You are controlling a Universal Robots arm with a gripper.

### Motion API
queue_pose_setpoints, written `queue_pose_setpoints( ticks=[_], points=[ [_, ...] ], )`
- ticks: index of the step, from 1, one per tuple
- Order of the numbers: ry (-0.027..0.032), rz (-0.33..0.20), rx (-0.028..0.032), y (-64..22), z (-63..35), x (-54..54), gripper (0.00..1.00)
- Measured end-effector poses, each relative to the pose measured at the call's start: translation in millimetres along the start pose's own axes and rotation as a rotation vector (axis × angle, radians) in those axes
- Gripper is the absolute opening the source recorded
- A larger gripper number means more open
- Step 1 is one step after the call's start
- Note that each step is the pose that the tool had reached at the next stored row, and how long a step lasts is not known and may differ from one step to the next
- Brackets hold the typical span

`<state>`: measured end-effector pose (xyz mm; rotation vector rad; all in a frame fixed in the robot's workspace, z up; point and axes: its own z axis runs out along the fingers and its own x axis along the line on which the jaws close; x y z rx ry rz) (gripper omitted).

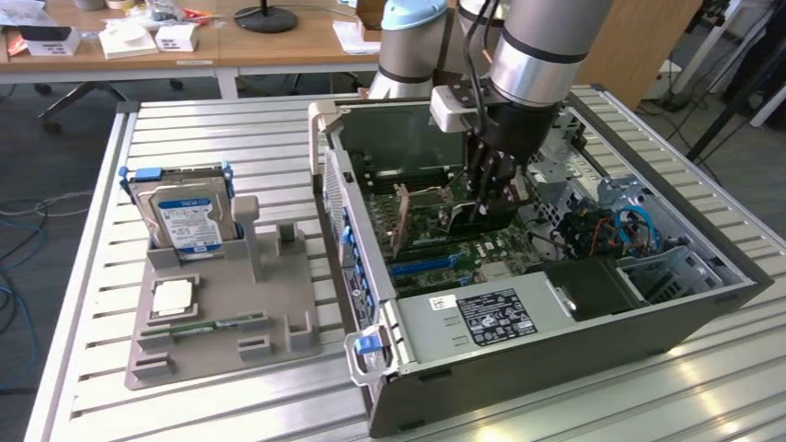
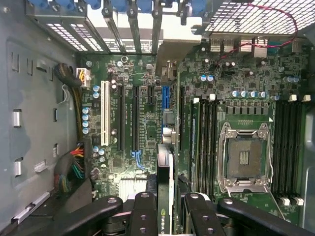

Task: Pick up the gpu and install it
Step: 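Insert the gpu into the slot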

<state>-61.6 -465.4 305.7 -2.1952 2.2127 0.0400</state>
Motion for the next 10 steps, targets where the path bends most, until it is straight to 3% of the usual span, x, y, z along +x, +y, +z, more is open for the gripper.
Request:
queue_pose_setpoints(
  ticks=[10],
  points=[
    [0.0000, -0.001, 0.0002, 0.3, 4.5, 0.1, 0.27]
  ],
)
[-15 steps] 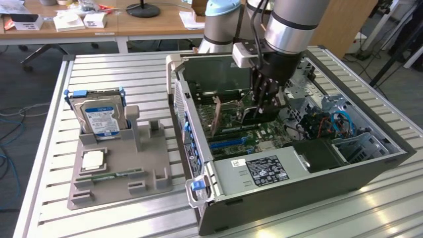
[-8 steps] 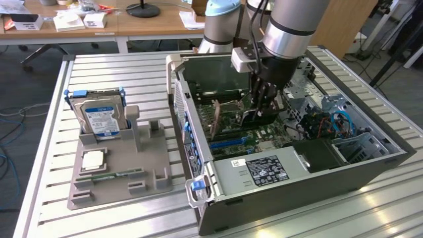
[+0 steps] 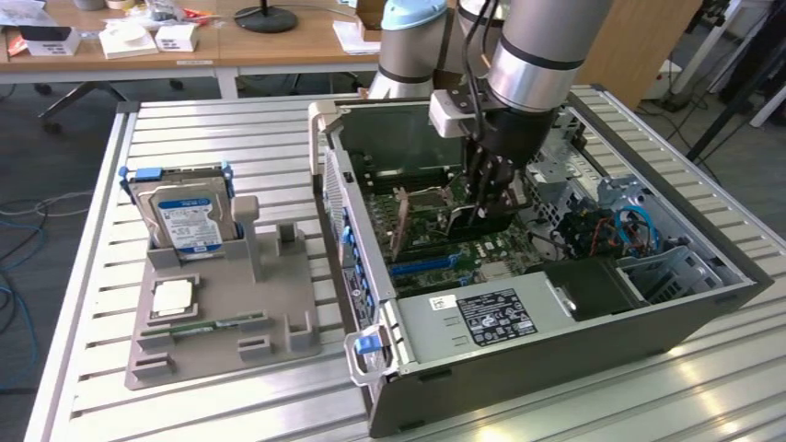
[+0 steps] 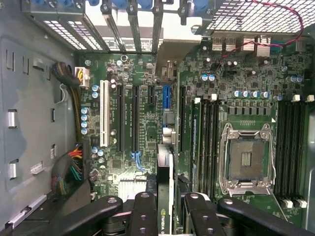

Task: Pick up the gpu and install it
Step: 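Insert the gpu into the slot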

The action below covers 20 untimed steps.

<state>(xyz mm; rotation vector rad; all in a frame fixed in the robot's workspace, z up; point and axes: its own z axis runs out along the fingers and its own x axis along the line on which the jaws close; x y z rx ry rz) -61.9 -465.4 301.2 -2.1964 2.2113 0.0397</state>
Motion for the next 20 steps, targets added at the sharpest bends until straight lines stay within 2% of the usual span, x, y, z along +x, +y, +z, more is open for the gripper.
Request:
queue_pose_setpoints(
  ticks=[12, 20],
  points=[
    [0.0000, 0.000, 0.0009, 10.0, 2.8, -2.2, 0.27],
    [0.0000, 0.000, 0.0009, 10.8, 14.8, -1.8, 0.27]
  ],
)
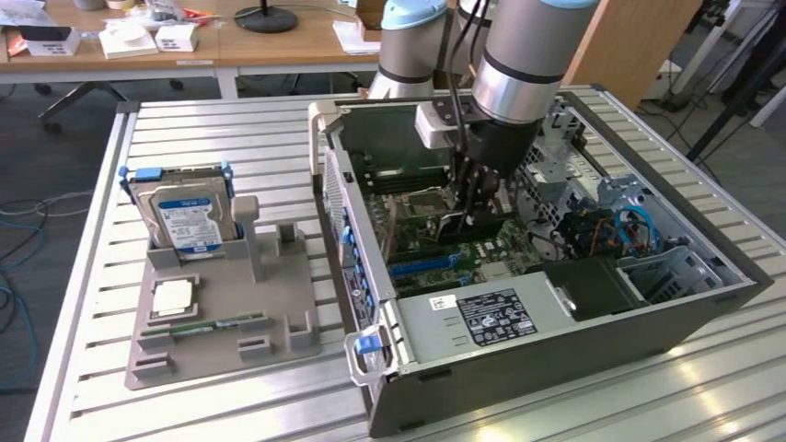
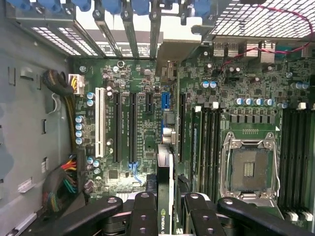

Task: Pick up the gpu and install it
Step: 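Insert the gpu into the slot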

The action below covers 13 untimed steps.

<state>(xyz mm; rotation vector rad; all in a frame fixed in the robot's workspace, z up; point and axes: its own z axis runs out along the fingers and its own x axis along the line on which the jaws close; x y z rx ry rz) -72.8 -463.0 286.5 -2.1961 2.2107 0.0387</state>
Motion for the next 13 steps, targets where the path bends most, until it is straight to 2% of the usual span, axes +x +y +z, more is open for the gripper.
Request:
queue_pose_setpoints(
  ticks=[6, 13],
  points=[
    [0.0000, 0.000, 0.0000, 0.6, 7.6, 0.3, 0.27],
    [-0.0002, 0.000, 0.0001, 4.8, 8.4, 0.3, 0.27]
  ],
)
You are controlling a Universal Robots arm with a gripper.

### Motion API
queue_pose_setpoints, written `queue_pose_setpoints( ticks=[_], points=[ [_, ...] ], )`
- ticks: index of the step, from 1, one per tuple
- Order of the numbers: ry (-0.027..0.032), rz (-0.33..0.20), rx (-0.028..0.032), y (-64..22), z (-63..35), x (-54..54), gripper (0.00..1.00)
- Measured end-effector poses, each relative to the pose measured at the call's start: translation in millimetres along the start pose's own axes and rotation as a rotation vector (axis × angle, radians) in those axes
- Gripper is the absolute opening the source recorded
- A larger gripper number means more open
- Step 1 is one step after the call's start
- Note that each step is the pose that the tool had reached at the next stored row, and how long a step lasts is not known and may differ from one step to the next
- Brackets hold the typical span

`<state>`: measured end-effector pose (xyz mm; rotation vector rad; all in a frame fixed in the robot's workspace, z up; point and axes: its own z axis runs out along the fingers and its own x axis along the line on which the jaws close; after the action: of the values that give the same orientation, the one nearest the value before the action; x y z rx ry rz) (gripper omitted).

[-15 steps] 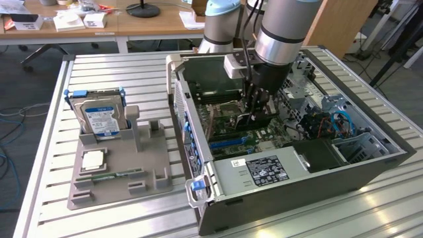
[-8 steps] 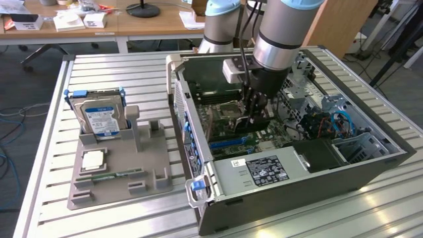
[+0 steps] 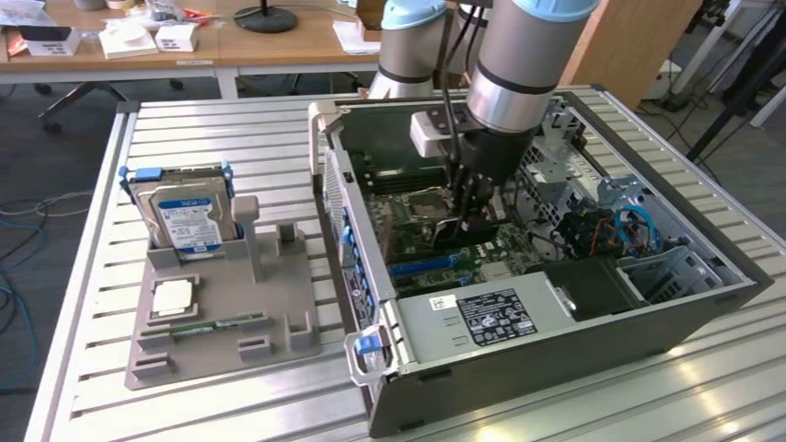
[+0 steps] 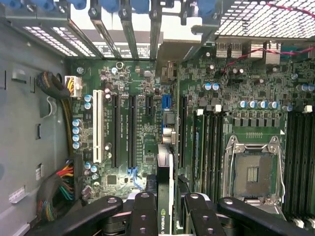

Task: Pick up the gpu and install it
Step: 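Insert the gpu into the slot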

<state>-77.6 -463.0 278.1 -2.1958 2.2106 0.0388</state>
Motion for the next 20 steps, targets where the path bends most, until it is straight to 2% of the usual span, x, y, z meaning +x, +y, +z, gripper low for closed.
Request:
queue_pose_setpoints(
  ticks=[12, 20],
  points=[
    [0.0002, 0.000, -0.0001, 10.7, 0.9, -0.2, 0.27],
    [0.0003, 0.000, -0.0002, 11.7, 5.6, -0.1, 0.27]
  ],
)
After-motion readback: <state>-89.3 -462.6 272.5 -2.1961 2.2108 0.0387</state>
